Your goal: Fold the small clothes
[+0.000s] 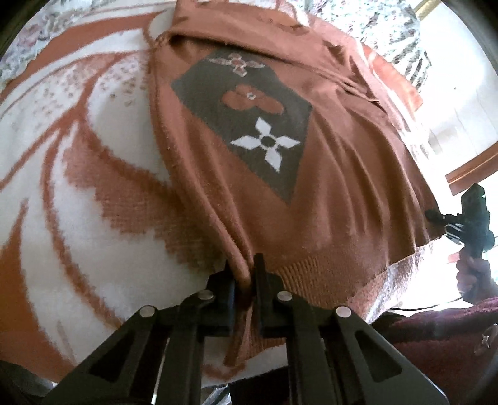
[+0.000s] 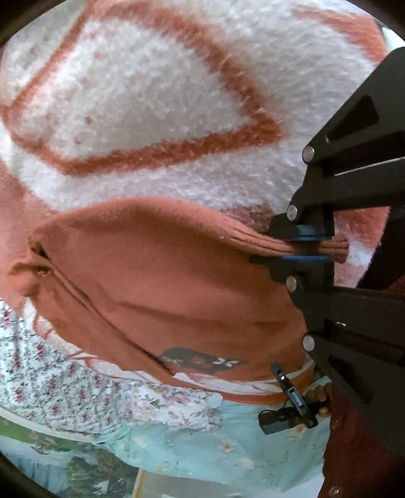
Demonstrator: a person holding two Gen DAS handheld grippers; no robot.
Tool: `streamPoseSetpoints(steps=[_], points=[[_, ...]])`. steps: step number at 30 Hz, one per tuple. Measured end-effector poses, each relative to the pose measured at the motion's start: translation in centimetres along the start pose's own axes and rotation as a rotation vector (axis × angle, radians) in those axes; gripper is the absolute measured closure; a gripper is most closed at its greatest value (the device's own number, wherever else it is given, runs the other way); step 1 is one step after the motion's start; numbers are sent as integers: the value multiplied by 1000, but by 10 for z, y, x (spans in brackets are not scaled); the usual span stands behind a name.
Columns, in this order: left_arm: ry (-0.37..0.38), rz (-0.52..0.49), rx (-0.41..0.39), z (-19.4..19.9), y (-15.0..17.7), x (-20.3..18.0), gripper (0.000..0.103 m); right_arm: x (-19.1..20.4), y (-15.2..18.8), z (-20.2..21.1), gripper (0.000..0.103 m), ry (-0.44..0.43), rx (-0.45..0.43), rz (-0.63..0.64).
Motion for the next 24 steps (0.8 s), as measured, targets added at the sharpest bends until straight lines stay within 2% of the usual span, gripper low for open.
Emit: streamPoseSetpoints(steps=[5, 11, 15, 18, 21, 24], points=[[19, 41, -22, 13, -6, 6, 97, -1, -5, 17, 96, -16, -46, -55], [30, 50, -153, 51, -64, 0, 97, 41, -51, 36, 96, -101, -138, -6], [5, 65, -283, 72, -129, -2, 98, 76, -106, 46, 96, -161, -227, 71], [-4, 101, -381, 82, -185, 11, 98, 94, -153, 42, 96, -189, -277, 99], [-43, 125, -447, 76, -238, 24, 98, 105, -205, 24, 96, -192, -309, 128], [-76, 156, -479, 52, -289, 39, 98, 110, -257, 0, 96, -181, -338, 154]])
Point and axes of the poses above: each gripper's, at about its wrist camera, not at the fingertips, and z roughly against the way its jaws point, x to its left, y to its underside, the point moved 7 cm from there along -z, roughly the way its jaws point, and after that the axes turned 5 degrees about -x, right-handed, at the moved point
